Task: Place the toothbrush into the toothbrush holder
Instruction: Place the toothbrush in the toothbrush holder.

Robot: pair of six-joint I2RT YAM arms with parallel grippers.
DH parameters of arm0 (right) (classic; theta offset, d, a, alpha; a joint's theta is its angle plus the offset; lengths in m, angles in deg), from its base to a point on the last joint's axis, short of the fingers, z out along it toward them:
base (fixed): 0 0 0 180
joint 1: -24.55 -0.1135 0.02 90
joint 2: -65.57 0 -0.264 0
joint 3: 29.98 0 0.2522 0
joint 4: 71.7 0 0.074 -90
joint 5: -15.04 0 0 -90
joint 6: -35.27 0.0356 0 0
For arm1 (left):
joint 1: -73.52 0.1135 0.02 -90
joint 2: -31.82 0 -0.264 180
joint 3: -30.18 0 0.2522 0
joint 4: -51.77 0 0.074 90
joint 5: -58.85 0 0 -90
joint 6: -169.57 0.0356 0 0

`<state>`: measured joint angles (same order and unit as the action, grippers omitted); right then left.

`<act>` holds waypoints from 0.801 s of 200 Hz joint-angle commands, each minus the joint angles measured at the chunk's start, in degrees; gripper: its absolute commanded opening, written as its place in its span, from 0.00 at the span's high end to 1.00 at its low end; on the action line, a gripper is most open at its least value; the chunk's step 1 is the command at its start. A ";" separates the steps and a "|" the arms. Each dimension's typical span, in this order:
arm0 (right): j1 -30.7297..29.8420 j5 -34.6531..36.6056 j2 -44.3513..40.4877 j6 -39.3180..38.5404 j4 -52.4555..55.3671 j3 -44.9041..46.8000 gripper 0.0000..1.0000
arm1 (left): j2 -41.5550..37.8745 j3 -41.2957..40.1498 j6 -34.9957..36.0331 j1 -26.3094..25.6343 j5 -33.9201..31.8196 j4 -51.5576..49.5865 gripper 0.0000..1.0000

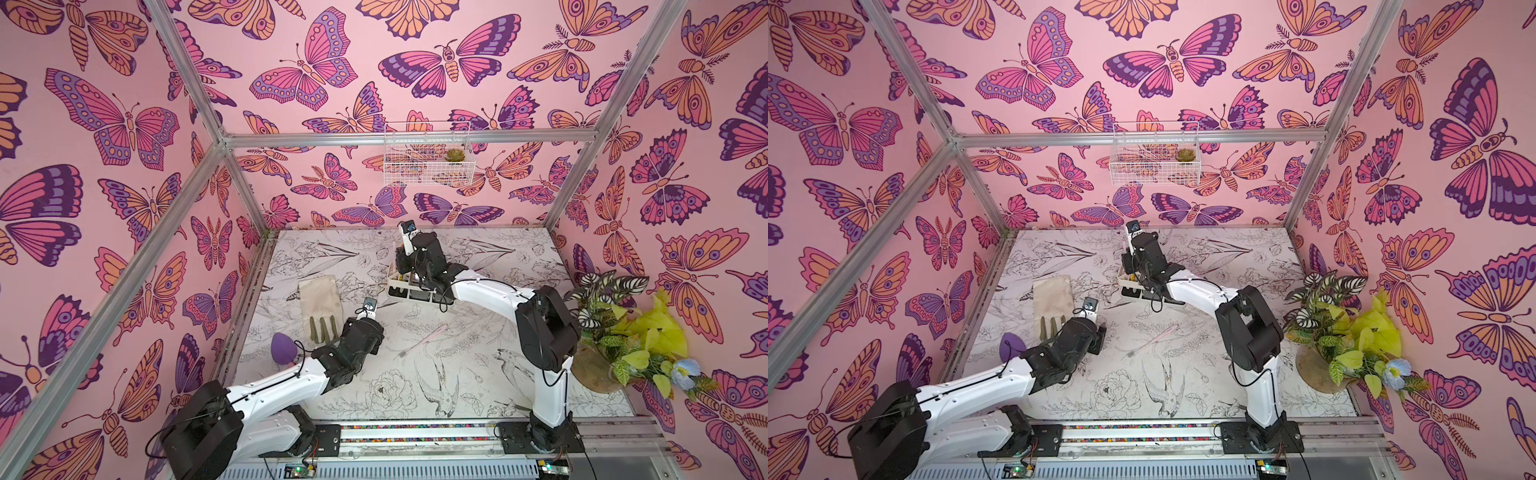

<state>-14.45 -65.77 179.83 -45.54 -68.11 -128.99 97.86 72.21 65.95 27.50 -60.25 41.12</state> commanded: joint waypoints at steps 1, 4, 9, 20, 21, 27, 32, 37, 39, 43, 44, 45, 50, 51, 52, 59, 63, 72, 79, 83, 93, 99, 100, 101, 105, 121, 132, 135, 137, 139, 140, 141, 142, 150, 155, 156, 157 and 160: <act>-0.24 0.52 1.23 1.59 -1.58 0.38 1.00 | 1.22 1.04 -0.74 0.59 0.54 0.36 0.41; -0.20 0.55 1.26 1.62 -1.60 0.50 1.00 | 1.34 1.08 -0.75 0.58 0.61 0.33 0.41; -0.20 0.53 1.47 1.70 -1.80 0.65 1.00 | 1.50 1.17 -0.70 0.59 0.69 0.40 0.41; -0.20 0.66 1.47 1.97 -2.21 1.13 1.00 | 1.72 1.25 -0.83 0.58 0.95 0.48 0.41; -0.24 0.66 1.44 1.92 -2.26 1.14 1.00 | 1.77 1.26 -0.81 0.58 0.97 0.49 0.41; -0.23 0.74 1.56 2.03 -2.43 1.32 1.00 | 1.81 1.26 -0.78 0.63 0.98 0.49 0.41; -0.24 0.74 1.57 2.02 -2.56 1.45 1.00 | 1.81 1.26 -0.86 0.59 0.98 0.49 0.41; -0.25 0.74 1.54 2.12 -2.72 1.56 1.00 | 1.81 1.26 -0.80 0.60 0.99 0.42 0.41; -0.21 0.74 1.64 2.10 -2.70 1.58 1.00 | 1.81 1.26 -0.79 0.59 1.00 0.47 0.41; -0.22 0.74 1.63 2.17 -2.85 1.71 1.00 | 1.85 1.26 -0.80 0.66 1.03 0.49 0.41; -0.21 0.70 1.61 2.20 -2.88 1.73 1.00 | 1.87 1.26 -0.79 0.66 1.01 0.49 0.41; -0.25 0.76 1.59 2.22 -2.90 1.79 1.00 | 1.89 1.26 -0.79 0.67 0.99 0.49 0.41; -0.24 0.74 1.67 2.31 -3.05 1.84 1.00 | 1.90 1.26 -0.82 0.67 1.00 0.40 0.41; -0.22 0.74 1.67 2.32 -3.07 1.89 1.00 | 1.90 1.26 -0.80 0.67 0.99 0.36 0.41; -0.21 0.74 1.71 2.32 -3.13 1.91 1.00 | 1.90 1.26 -0.79 0.67 0.98 0.42 0.41; -0.20 0.70 1.87 2.40 -3.39 2.02 1.00 | 1.82 1.30 -0.83 0.68 1.13 0.49 0.41; -0.20 0.74 1.90 2.41 -3.52 2.07 1.00 | 1.87 1.26 -0.79 0.71 1.08 0.49 0.41; -0.22 0.74 1.98 2.53 -3.82 2.24 1.00 | 1.90 1.26 -0.83 0.67 1.11 0.45 0.41; -0.20 0.66 1.98 2.60 -4.26 2.39 1.00 | 2.03 1.26 -0.86 0.67 1.13 0.49 0.41; -0.23 0.61 2.00 2.67 -4.46 2.51 1.00 | 2.07 1.34 -0.81 0.67 1.22 0.49 0.41; -0.20 0.65 2.04 2.67 -4.93 2.68 1.00 | 2.25 1.35 -0.86 0.67 1.27 0.46 0.41; -0.20 0.64 2.15 2.73 -5.11 2.68 1.00 | 2.40 1.44 -0.84 0.67 1.34 0.46 0.41; -0.20 0.65 2.17 2.70 -5.11 2.66 1.00 | 2.41 1.44 -0.81 0.67 1.33 0.47 0.41; -0.24 0.74 2.14 2.73 -5.12 2.65 1.00 | 2.42 1.44 -0.80 0.71 1.42 0.48 0.41; -0.25 0.74 2.16 2.72 -5.12 2.58 1.00 | 2.45 1.48 -0.85 0.68 1.41 0.44 0.41; -0.22 0.87 2.36 2.75 -5.52 2.60 1.00 | 2.74 1.59 -0.79 0.75 1.67 0.47 0.41; -0.23 0.98 2.37 2.71 -5.83 2.75 1.00 | 2.91 1.69 -0.81 0.76 1.67 0.49 0.41; -0.20 0.97 2.55 2.71 -6.01 2.78 1.00 | 2.99 1.70 -0.86 0.76 1.69 0.50 0.41; -0.20 1.04 2.59 2.68 -6.11 2.85 1.00 | 3.03 1.70 -0.85 0.76 1.68 0.49 0.41; -0.20 1.01 2.63 2.74 -6.16 2.89 1.00 | 3.04 1.70 -0.80 0.76 1.73 0.49 0.41; -0.20 1.01 2.63 2.75 -6.17 2.85 1.00 | 3.04 1.65 -0.79 0.76 1.70 0.49 0.41; -0.20 1.05 2.63 2.76 -6.21 2.83 1.00 | 3.04 1.68 -0.75 0.76 1.69 0.49 0.41; -0.20 1.07 2.64 2.76 -6.24 2.86 1.00 | 3.04 1.69 -0.72 0.76 1.69 0.45 0.41; -0.25 1.20 2.89 2.74 -6.56 2.88 1.00 | 3.11 1.79 -0.63 0.76 1.80 0.42 0.41; -0.20 1.26 3.05 2.75 -6.62 2.82 1.00 | 3.04 1.79 -0.62 0.76 1.84 0.49 0.41; -0.20 1.26 3.11 2.76 -6.62 2.82 1.00 | 3.04 1.79 -0.61 0.76 1.85 0.49 0.41; -0.20 1.31 3.18 2.76 -6.66 2.77 1.00 | 3.04 1.79 -0.61 0.76 1.81 0.49 0.41; -0.20 1.33 3.29 2.76 -6.77 2.72 1.00 | 3.04 1.74 -0.58 0.76 1.77 0.49 0.41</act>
<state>-14.45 -65.50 181.14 -43.58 -72.73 -126.58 100.42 73.00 65.55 27.83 -58.98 41.21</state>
